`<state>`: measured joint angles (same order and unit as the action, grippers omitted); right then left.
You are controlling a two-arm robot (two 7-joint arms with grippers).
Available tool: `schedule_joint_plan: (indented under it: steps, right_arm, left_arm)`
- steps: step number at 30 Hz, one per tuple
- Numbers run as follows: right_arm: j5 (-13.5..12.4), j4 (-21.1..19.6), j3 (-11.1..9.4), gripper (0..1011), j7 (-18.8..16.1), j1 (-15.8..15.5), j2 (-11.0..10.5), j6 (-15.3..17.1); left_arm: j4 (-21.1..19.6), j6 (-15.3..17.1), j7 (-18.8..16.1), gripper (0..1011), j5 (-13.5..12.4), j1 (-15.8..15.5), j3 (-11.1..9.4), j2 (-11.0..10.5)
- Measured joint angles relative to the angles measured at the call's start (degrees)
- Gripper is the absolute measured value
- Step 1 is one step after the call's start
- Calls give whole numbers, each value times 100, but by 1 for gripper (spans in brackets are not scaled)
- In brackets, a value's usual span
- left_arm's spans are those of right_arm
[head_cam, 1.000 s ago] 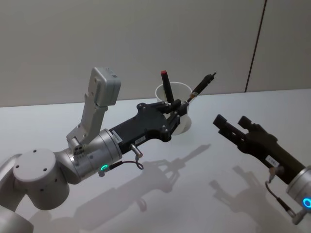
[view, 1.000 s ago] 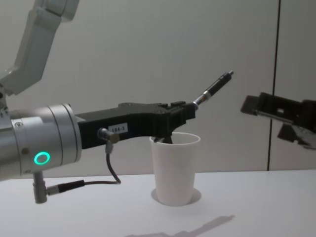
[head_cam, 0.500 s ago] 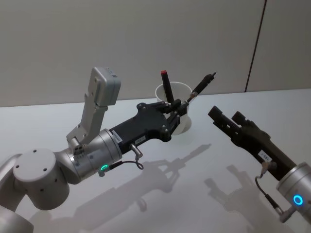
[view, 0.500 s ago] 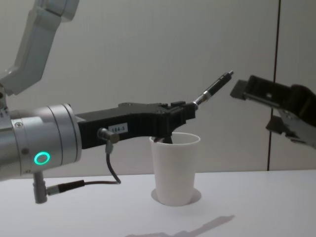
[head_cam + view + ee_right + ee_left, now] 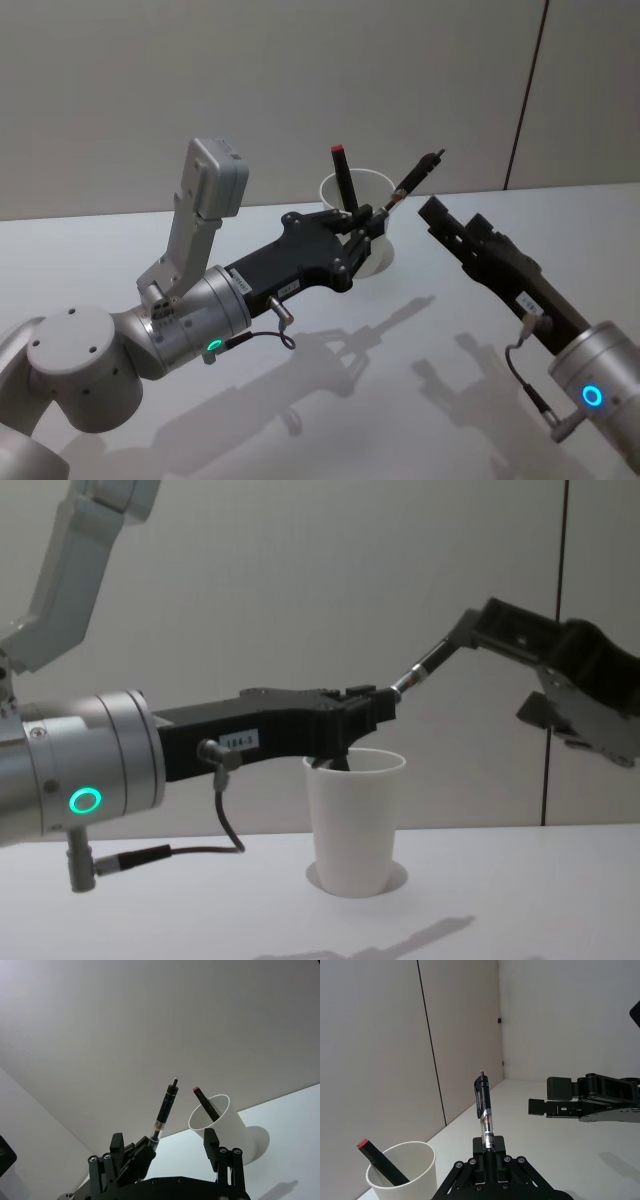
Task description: Place the pen into the pen holder.
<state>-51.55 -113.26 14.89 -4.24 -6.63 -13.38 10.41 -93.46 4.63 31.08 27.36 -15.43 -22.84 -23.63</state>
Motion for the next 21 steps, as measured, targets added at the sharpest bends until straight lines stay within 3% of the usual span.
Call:
schedule_joint_plan:
  steps: [11, 21]
  right_arm:
    - [49, 65, 92, 1001, 146, 102, 182, -132]
    - [226, 134, 158, 1001, 389, 149, 354, -453]
  left_arm:
    - [0, 0, 0, 129, 0, 0, 0, 0]
    - [0, 0, 0, 129, 0, 0, 0, 0]
